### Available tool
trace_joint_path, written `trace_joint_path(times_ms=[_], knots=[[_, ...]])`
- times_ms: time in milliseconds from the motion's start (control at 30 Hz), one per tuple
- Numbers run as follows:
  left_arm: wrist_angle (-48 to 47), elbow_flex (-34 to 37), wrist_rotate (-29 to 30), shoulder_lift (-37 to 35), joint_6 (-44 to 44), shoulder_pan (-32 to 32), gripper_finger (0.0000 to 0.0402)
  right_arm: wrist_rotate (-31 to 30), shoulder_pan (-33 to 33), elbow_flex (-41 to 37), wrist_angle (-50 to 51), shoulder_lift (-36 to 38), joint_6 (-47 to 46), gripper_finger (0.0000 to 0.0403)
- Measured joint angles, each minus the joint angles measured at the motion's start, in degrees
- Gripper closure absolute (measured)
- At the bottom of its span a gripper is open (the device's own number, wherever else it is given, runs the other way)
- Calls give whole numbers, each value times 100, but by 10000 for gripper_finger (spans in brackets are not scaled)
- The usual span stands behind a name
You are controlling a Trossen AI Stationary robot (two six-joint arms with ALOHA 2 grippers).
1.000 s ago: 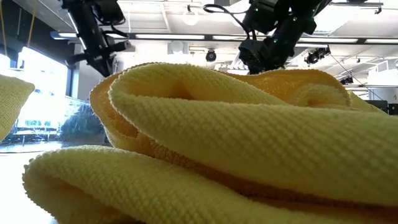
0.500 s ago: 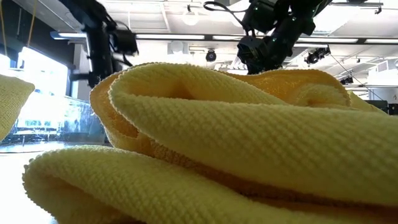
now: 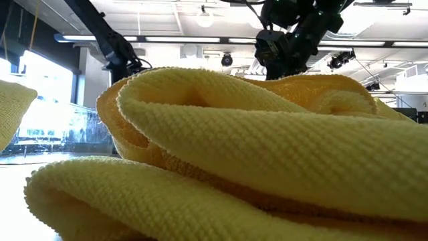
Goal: Sort microfiber towel by color & place in baskets
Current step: Put the blue microfiber cloth into the top transparent bin, then put the yellow microfiber cloth into the bottom transparent bin
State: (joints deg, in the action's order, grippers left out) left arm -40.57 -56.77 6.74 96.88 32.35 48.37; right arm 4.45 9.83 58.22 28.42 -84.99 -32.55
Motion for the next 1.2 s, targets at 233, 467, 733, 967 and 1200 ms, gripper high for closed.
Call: trace_joint_path(times_ms=[233, 467, 733, 967, 1200], knots=[[-226, 0, 18, -595, -64, -1, 277, -121, -25, 0, 0, 0, 173, 373], [-426, 0, 127, -1777, 102, -1, 277, -280, 25, 0, 0, 0, 472, 373], [-462, 0, 41, -3088, 13, -695, 277, -336, 193, 0, 0, 0, 1133, 373], [-459, 0, 148, -3848, 786, -2409, 277, 34, 564, 0, -47, 0, 1778, 373], [-310, 0, 929, -3928, 2296, -4269, 277, 647, 945, 0, -428, 0, 2269, 373]])
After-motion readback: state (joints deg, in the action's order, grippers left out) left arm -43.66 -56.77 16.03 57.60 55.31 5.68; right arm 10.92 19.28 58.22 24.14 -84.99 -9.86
